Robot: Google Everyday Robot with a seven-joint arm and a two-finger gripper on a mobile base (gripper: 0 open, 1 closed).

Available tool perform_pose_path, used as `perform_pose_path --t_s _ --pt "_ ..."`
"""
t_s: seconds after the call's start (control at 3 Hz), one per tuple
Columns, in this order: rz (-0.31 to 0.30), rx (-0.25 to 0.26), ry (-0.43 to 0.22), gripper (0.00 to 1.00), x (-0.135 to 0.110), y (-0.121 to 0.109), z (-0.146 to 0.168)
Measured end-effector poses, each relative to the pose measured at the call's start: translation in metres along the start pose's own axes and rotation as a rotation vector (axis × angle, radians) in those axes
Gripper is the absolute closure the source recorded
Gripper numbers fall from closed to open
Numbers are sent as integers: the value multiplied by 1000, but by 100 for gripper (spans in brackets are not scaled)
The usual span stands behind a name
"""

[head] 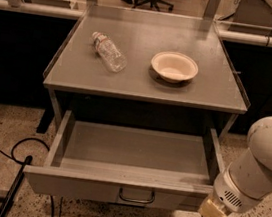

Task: Close top drawer

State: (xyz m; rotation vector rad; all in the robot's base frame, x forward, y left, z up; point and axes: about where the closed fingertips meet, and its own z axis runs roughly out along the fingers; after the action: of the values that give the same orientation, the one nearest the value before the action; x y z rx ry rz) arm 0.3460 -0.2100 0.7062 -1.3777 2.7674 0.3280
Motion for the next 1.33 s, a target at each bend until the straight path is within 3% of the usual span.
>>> perform_pose_path --t_s 0.67,1.33 --pt "48 76 -25 100 -19 -28 11" --pt "52 87 -14 100 -29 -38 19"
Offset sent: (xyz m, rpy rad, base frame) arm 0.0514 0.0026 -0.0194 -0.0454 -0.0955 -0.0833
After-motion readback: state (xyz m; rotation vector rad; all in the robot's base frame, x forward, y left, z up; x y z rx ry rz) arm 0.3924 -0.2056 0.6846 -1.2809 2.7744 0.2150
